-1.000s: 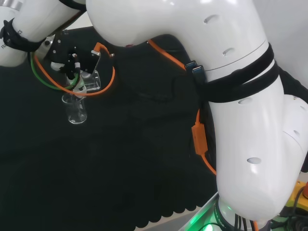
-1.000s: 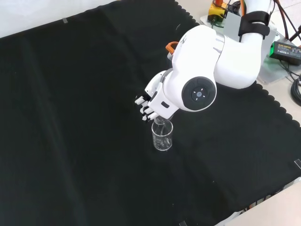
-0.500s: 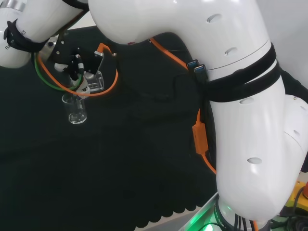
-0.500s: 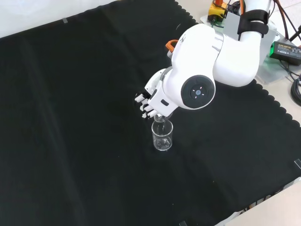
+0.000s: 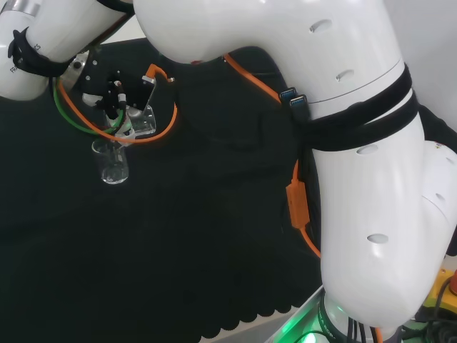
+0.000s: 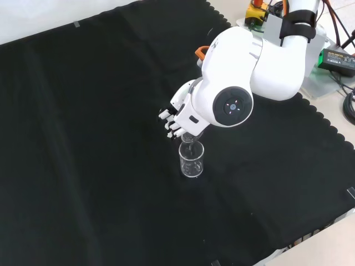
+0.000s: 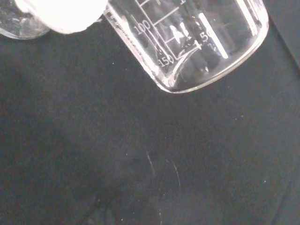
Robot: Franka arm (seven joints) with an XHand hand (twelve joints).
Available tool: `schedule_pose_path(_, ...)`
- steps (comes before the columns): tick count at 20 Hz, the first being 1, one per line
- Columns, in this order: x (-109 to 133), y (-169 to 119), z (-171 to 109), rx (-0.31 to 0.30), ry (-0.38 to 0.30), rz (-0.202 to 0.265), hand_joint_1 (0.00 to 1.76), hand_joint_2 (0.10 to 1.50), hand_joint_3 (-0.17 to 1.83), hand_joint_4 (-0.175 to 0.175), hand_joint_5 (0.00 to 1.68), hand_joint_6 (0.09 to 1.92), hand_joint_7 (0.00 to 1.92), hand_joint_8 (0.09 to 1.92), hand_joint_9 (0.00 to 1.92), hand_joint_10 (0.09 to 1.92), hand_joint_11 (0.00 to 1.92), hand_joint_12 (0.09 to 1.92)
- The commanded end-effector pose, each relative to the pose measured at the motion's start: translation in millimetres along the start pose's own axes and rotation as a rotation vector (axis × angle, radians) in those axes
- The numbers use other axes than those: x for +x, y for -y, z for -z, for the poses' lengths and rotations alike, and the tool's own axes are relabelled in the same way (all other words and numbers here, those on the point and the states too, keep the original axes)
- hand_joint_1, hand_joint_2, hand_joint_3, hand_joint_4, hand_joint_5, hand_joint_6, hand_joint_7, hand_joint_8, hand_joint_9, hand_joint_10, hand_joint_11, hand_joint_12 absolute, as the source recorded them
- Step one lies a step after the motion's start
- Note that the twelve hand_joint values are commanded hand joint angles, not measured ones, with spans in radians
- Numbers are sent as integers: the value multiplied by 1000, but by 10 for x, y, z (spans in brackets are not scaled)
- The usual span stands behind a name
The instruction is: Pour the water from the handheld beaker into the one on the table.
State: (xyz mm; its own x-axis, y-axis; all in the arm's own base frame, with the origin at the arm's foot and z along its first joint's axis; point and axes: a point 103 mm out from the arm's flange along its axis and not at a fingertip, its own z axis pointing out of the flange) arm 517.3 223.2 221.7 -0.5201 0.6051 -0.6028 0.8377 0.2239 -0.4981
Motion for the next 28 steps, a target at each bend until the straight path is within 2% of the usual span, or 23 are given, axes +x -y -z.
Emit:
schedule_pose_path(1,20,-19,130,7,20,-7,1255,1193,-175,-128,860,1148,1124,995,1139,1113,967,915)
schedule_pose_path(4,37,-28,180,11,26,-8,1255,1193,-175,-128,861,1148,1124,995,1138,1113,964,913)
schedule_pose_path(14,-36,-1,51,12,15,-13,1255,1193,-175,-127,861,1147,1125,993,1138,1111,964,913)
schedule_pose_path(28,44,-21,229,29,42,-15,1255,1192,-175,-128,862,1147,1126,990,1139,1109,964,913)
